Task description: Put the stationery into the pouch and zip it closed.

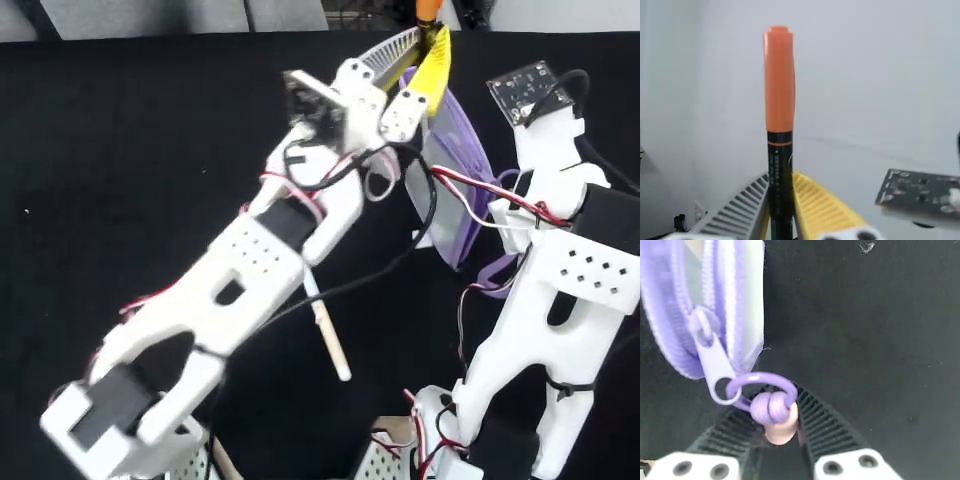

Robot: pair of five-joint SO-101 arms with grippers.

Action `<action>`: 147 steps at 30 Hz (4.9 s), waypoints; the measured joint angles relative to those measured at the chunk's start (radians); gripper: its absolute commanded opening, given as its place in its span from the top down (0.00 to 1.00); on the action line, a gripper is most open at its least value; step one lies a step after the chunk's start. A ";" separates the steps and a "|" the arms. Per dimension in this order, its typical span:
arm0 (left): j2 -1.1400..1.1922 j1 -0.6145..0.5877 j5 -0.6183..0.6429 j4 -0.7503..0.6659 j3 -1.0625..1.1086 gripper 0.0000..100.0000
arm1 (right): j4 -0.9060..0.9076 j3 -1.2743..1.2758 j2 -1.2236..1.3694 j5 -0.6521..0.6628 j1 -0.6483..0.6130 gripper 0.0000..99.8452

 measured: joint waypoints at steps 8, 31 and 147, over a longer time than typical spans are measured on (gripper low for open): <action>0.235 0.005 -0.015 -0.012 -0.121 0.97 | 0.000 0.000 0.000 0.000 0.000 0.99; 0.310 -0.005 -0.011 0.327 -0.247 0.80 | 0.000 0.000 0.000 0.000 0.000 0.99; 0.760 -0.233 0.600 1.470 -1.720 0.97 | 0.015 0.000 0.000 -0.037 -0.046 0.99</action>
